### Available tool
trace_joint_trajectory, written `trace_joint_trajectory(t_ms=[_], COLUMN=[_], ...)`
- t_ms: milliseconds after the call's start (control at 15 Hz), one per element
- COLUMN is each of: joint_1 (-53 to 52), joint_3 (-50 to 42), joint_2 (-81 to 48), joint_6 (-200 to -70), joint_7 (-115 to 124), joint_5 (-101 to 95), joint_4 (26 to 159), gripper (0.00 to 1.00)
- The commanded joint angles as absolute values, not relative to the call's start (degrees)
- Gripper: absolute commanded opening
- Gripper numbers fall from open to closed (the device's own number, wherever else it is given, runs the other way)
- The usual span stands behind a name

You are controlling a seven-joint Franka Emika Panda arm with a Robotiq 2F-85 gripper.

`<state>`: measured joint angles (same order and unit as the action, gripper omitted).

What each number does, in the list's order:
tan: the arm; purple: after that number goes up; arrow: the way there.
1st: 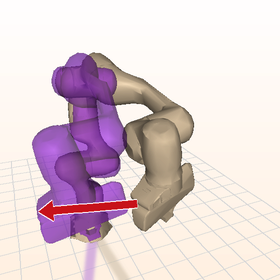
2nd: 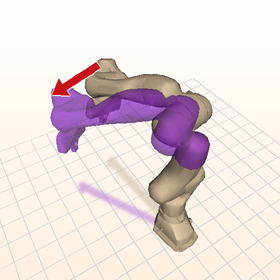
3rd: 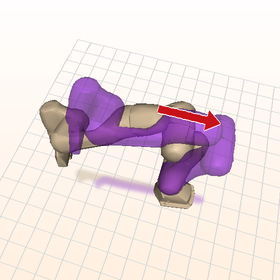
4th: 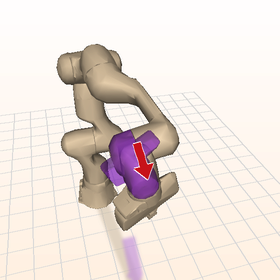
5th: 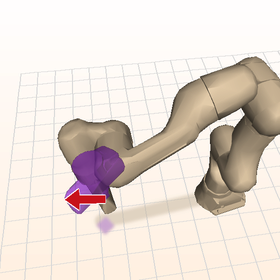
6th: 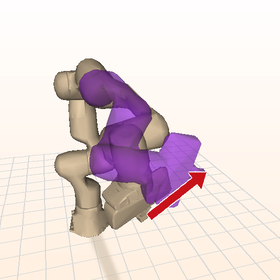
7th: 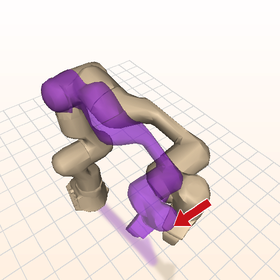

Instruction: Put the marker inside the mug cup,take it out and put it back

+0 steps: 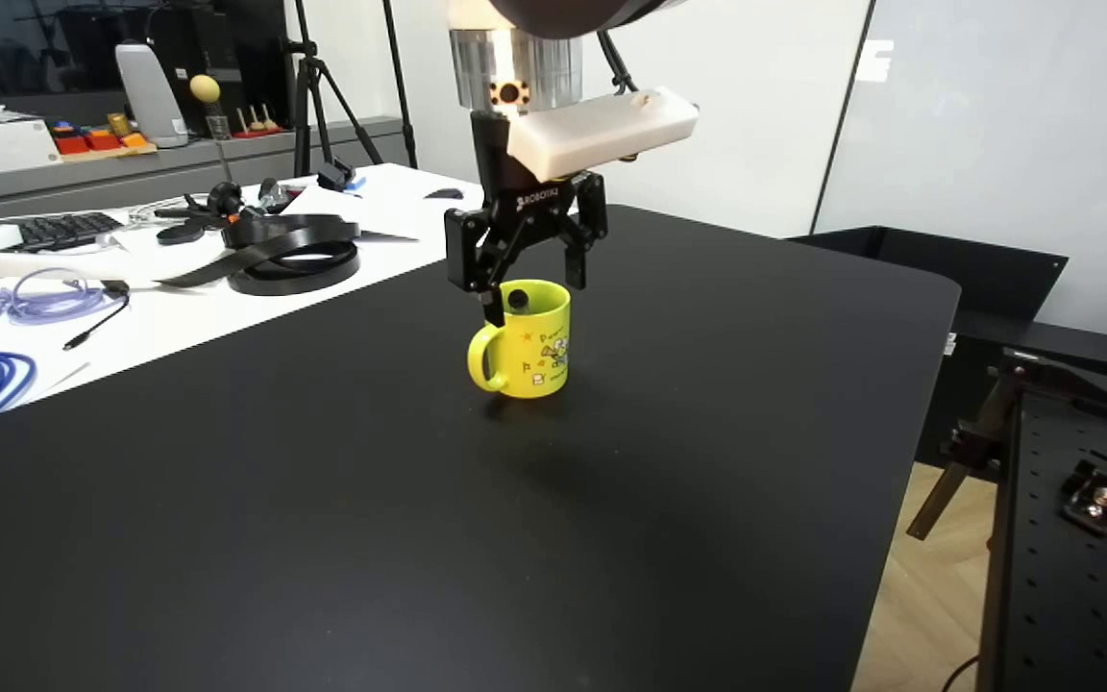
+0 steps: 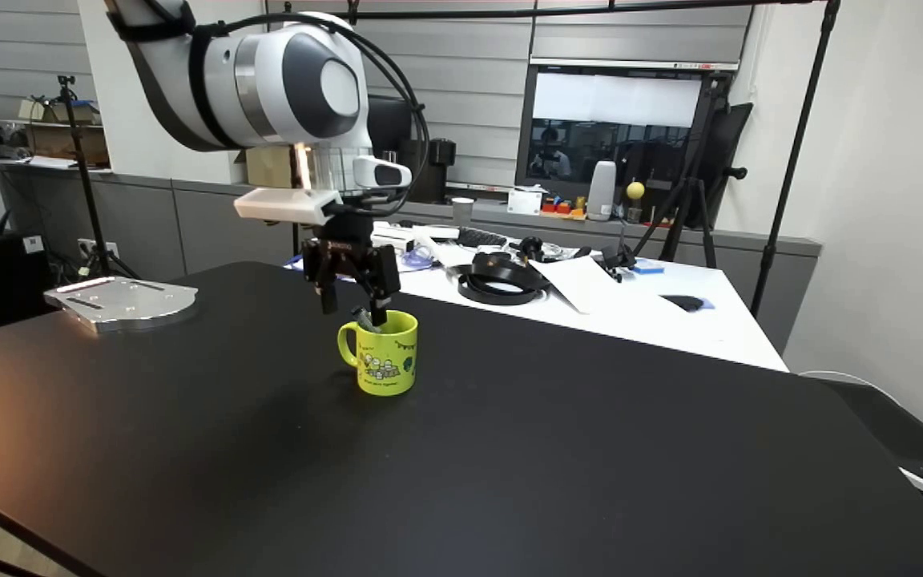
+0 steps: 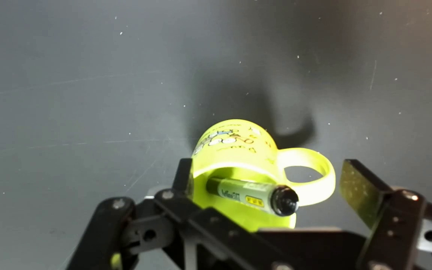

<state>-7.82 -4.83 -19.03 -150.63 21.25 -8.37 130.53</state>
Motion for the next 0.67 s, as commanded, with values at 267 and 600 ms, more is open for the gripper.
trace_joint_trajectory(t_ms=[267, 600], joint_1=[-6.96, -6.84], joint_3=[-4.87, -5.19], joint_2=[-19.24, -19.16], joint_6=[-149.29, -149.25], joint_7=[21.42, 21.60], joint_5=[-6.08, -6.46], joint_4=[129.21, 128.54], gripper=[0.45, 0.11])
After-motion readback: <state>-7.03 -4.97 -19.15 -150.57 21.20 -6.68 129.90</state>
